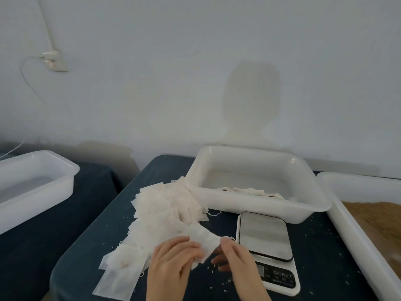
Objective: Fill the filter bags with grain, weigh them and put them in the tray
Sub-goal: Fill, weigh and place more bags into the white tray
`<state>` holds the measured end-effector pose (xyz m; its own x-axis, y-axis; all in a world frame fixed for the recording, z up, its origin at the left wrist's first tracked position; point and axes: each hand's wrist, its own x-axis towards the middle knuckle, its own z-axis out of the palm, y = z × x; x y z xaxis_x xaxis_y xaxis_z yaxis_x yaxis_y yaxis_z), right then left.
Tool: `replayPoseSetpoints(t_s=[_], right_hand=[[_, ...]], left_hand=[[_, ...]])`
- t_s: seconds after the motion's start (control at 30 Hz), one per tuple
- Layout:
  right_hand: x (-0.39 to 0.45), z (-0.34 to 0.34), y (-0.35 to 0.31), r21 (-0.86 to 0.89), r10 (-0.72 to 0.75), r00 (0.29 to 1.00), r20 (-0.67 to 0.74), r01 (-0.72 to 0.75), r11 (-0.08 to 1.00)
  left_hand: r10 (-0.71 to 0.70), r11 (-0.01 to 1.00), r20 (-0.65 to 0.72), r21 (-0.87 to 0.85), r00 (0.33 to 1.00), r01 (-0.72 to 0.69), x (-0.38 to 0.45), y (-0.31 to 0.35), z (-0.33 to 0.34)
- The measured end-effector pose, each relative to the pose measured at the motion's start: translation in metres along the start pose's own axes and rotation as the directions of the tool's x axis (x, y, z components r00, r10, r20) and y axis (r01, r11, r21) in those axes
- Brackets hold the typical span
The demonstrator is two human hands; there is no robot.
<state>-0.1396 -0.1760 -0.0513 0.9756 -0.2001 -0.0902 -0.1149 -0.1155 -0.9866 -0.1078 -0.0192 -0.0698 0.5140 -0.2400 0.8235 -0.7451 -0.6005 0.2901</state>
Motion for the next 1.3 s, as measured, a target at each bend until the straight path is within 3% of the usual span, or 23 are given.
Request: replayPoseSetpoints(t_s=[0.1, 0.33, 0.5, 0.57, 0.6, 0.63, 0.7, 0.8, 0.93, 1.0, 1.1, 1.2, 1.3], right_hand=[[0.0, -0.011, -0.004, 0.153, 0.049, 0.997, -0.052, -0.04, 0.987], [0.003, -0.04, 0.002, 0.021, 0.111, 0.981, -0.161, -0.109, 0.994], [0.003, -0.052, 0.003, -0.008, 0.119, 0.962, -0.245, -0.125, 0.992], [0.005, -0.055, 0.003, -0.017, 0.136, 0.955, -0.265, -0.145, 0.989], [0.006, -0.056, 0.003, -0.054, 0.136, 0.949, -0.284, -0.157, 0.986], [0.007, -0.059, 0.002, -0.108, 0.126, 0.945, -0.303, -0.165, 0.98], [0.007, -0.063, -0.001, -0.193, 0.084, 0.942, -0.325, -0.153, 0.969], [0.003, -0.07, -0.005, -0.139, 0.027, 0.949, -0.313, -0.074, 0.988], [0.001, -0.077, -0.009, 0.052, 0.025, 0.968, -0.249, -0.012, 0.999], [0.0, -0.081, -0.011, 0.095, 0.023, 0.979, -0.201, -0.003, 0.995], [-0.001, -0.085, -0.01, -0.025, -0.007, 0.987, -0.159, 0.003, 1.0], [-0.001, -0.087, -0.011, -0.002, 0.006, 0.993, -0.121, -0.006, 1.0], [-0.002, -0.086, -0.006, -0.151, -0.088, 0.968, -0.236, 0.053, 0.987]], left_hand=[[0.057, 0.997, 0.016, -0.047, 0.998, -0.056, -0.001, 0.013, 0.012], [0.06, 0.996, 0.134, -0.076, 0.989, -0.05, 0.003, 0.024, 0.032], [-0.077, 0.968, 0.241, -0.213, 0.968, 0.13, 0.017, 0.044, 0.042], [-0.117, 0.95, 0.406, -0.219, 0.906, 0.221, 0.022, 0.051, 0.046], [-0.121, 0.943, 0.523, -0.206, 0.844, 0.263, 0.024, 0.053, 0.05], [-0.115, 0.946, 0.617, -0.17, 0.778, 0.275, 0.026, 0.053, 0.054], [-0.106, 0.971, 0.691, -0.083, 0.715, 0.224, 0.03, 0.051, 0.064], [-0.156, 0.976, 0.68, -0.005, 0.716, 0.217, 0.033, 0.05, 0.079], [-0.234, 0.915, 0.663, -0.098, 0.711, 0.392, 0.035, 0.047, 0.087], [-0.202, 0.908, 0.673, -0.144, 0.711, 0.393, 0.036, 0.046, 0.086], [-0.159, 0.923, 0.668, -0.16, 0.727, 0.35, 0.038, 0.045, 0.088], [-0.158, 0.919, 0.666, -0.172, 0.729, 0.356, 0.038, 0.044, 0.091], [-0.151, 0.931, 0.658, -0.157, 0.738, 0.331, 0.036, 0.042, 0.093]])
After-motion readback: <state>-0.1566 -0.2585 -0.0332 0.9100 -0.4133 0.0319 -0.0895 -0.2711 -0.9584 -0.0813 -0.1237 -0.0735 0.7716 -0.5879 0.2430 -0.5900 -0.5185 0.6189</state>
